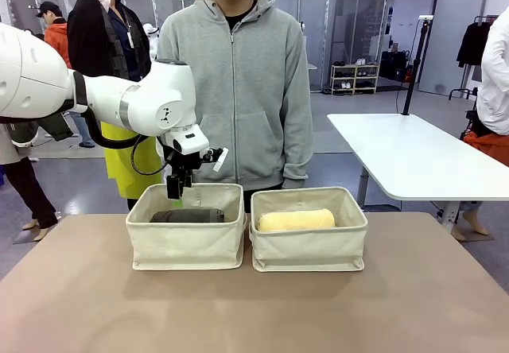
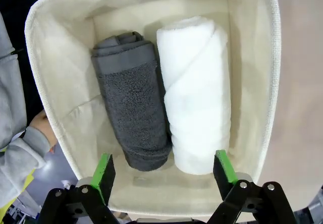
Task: Divide the towels into two baskets.
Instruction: Pick up one hotel-folded towel from the bottom of the table and place it in the Fabric basket indicated by the person.
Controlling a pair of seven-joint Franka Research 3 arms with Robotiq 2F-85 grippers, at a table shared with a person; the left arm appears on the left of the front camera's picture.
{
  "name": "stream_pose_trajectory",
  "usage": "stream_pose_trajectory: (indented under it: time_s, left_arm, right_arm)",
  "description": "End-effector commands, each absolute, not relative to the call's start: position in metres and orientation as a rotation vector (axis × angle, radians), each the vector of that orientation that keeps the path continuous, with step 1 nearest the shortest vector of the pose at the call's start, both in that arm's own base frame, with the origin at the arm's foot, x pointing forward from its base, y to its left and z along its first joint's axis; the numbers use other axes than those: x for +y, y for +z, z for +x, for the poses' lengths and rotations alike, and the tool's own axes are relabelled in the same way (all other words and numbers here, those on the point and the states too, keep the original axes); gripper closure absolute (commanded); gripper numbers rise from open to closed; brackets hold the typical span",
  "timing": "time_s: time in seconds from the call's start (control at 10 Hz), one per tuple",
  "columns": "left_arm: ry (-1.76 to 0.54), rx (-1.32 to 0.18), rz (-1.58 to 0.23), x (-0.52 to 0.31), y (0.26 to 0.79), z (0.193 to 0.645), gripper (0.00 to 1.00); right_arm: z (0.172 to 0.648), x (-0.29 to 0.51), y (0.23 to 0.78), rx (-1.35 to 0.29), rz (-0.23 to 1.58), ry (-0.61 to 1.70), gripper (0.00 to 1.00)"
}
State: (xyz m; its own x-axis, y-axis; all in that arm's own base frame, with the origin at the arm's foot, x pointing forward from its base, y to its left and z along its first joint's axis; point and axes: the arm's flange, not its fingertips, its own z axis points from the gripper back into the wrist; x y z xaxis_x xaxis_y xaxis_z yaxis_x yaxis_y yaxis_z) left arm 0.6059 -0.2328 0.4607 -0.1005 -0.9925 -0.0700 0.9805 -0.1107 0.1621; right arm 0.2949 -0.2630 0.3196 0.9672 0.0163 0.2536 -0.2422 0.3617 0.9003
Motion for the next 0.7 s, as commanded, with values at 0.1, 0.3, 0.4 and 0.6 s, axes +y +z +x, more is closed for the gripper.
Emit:
stream_pose_trajectory:
  time_s: [0.1,0.3,0.4,0.6]
  left_arm:
    - [-1.678,-0.080,0.196,-0.232,0.463,0.607,0.02]
    - [-1.673,-0.084,0.182,-0.233,0.461,0.606,0.02]
    - [-1.643,-0.086,0.105,-0.223,0.489,0.605,0.01]
    - [-1.535,-0.108,-0.185,-0.179,0.532,0.569,0.01]
  right_arm:
    - [0.291,-0.262,0.322,-0.207,1.178,0.165,0.00]
    - [0.291,-0.262,0.322,-0.207,1.178,0.165,0.00]
    - [0.291,-0.262,0.322,-0.207,1.178,0.165,0.00]
    - [0.291,-0.262,0.322,-0.207,1.178,0.165,0.00]
